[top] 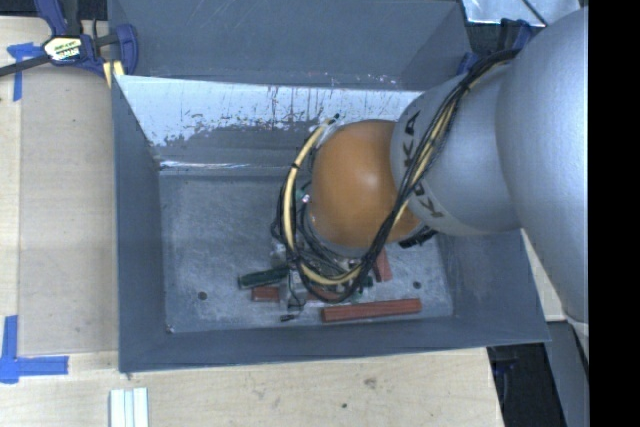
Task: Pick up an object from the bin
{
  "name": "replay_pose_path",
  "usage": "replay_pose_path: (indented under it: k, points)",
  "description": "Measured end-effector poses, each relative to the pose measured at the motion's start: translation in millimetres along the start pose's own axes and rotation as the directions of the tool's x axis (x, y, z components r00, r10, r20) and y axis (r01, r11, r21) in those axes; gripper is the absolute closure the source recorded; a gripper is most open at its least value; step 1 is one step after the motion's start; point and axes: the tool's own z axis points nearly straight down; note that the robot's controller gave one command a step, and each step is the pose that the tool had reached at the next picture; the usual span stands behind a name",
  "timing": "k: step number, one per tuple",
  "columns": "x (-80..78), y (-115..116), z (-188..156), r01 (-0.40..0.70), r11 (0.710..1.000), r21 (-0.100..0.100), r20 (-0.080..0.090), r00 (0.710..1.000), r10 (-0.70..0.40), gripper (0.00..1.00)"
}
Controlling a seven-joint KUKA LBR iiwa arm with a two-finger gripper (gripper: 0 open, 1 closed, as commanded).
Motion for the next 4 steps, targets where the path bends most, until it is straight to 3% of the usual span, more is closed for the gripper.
replay_pose_path:
  k: [4]
  points:
    - [0.2,-0.9,-76.1,0.0,1.0,0.003,-0.001,1.0,0.0,1.0]
